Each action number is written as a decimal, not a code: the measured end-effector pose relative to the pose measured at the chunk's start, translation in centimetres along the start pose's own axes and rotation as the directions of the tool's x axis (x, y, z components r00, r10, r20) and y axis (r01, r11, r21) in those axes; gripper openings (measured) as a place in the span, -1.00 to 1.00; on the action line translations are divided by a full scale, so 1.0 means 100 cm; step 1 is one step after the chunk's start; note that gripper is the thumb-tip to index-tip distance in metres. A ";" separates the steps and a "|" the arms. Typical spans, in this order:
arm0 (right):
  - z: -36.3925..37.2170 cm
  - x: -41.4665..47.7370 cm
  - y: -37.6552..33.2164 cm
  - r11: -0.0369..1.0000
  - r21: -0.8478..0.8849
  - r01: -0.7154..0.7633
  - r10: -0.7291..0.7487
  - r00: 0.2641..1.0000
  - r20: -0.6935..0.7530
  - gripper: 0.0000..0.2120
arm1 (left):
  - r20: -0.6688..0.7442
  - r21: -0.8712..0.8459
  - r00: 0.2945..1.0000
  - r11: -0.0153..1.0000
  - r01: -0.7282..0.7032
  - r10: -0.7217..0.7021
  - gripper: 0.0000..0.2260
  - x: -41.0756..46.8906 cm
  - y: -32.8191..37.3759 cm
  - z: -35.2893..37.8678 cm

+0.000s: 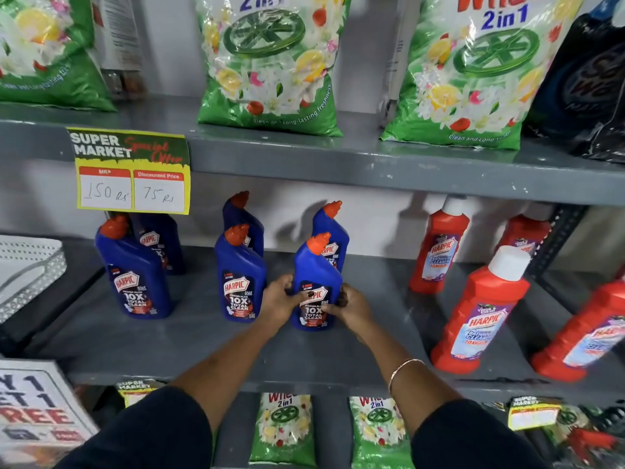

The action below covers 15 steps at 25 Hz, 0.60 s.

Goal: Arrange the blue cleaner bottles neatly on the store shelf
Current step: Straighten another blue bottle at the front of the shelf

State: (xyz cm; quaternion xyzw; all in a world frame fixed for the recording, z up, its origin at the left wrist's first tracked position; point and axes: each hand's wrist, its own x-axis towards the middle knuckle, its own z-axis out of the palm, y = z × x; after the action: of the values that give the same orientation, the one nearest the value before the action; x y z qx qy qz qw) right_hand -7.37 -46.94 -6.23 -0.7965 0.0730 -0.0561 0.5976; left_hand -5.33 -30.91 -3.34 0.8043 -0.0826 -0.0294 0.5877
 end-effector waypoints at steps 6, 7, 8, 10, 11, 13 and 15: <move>-0.006 -0.039 0.005 0.999 0.027 0.029 -0.029 1.000 -0.003 -0.57 | -0.034 -0.095 0.999 0.995 -0.013 0.010 -0.78 -0.033 -0.010 0.005; -0.006 -0.047 0.006 0.999 0.034 0.032 -0.032 0.999 -0.009 -0.57 | -0.038 -0.121 0.999 0.992 -0.018 0.014 -0.78 -0.041 -0.010 0.008; -0.006 -0.055 0.007 0.999 0.035 0.038 -0.038 0.999 -0.022 -0.57 | -0.047 -0.146 0.999 0.989 -0.027 0.021 -0.78 -0.048 -0.011 0.010; -0.008 -0.064 0.007 0.998 0.023 0.051 -0.050 0.997 -0.051 -0.58 | -0.080 -0.166 0.996 0.985 -0.048 0.035 -0.79 -0.057 -0.011 0.015; -0.008 -0.067 0.008 0.999 0.012 0.045 -0.045 0.997 -0.056 -0.57 | -0.089 -0.176 0.995 0.983 -0.052 0.037 -0.79 -0.060 -0.010 0.016; -0.004 -0.076 0.007 0.999 -0.004 0.044 -0.044 0.993 -0.108 -0.54 | -0.078 -0.185 0.996 0.982 -0.048 0.034 -0.76 -0.064 -0.007 0.017; 0.005 -0.089 0.004 0.997 0.000 0.080 -0.076 0.949 -0.305 -0.58 | -0.071 -0.169 0.997 0.985 -0.038 0.027 -0.62 -0.068 -0.006 0.015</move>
State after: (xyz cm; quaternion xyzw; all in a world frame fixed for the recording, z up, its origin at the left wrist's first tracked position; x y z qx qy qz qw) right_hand -16.02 -44.98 -6.78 -0.7768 0.1322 -0.2022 0.5816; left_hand -12.23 -31.01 -4.70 0.7502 -0.0726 0.0008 0.6572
